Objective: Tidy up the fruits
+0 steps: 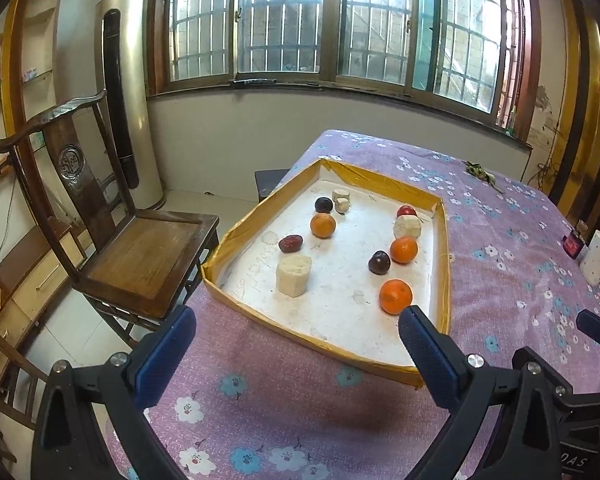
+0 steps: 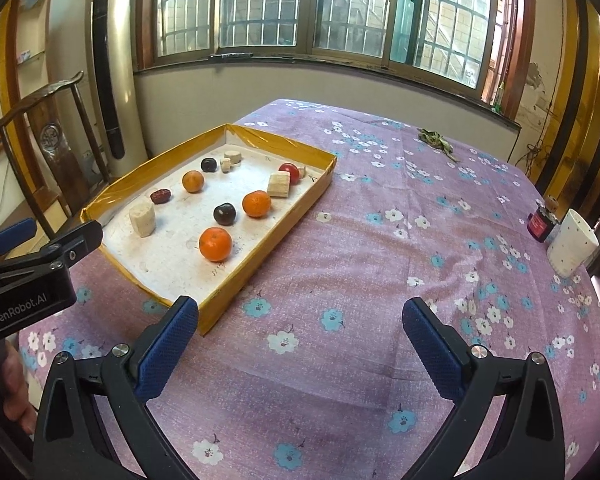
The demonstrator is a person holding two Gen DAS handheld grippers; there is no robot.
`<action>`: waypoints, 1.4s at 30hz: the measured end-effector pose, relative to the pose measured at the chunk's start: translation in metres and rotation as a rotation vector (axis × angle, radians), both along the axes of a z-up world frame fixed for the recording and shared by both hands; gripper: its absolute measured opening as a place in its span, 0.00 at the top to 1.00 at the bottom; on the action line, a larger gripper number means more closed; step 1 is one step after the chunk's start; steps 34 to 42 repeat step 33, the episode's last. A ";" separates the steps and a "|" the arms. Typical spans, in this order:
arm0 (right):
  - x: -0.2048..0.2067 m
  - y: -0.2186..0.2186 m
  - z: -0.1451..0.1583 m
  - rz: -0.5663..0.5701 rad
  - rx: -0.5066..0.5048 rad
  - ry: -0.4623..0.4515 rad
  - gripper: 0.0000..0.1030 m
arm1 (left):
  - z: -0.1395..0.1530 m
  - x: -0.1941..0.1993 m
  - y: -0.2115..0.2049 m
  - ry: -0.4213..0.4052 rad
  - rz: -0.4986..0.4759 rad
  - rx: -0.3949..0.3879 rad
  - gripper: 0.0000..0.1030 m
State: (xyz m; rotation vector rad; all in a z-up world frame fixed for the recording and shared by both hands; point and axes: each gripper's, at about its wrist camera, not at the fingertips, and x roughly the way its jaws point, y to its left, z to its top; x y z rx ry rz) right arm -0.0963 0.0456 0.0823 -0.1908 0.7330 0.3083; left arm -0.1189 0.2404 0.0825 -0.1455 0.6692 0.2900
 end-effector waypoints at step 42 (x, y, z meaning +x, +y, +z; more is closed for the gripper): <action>0.005 -0.013 -0.010 -0.054 -0.014 0.042 0.00 | -0.003 0.007 -0.016 0.009 -0.091 -0.022 0.01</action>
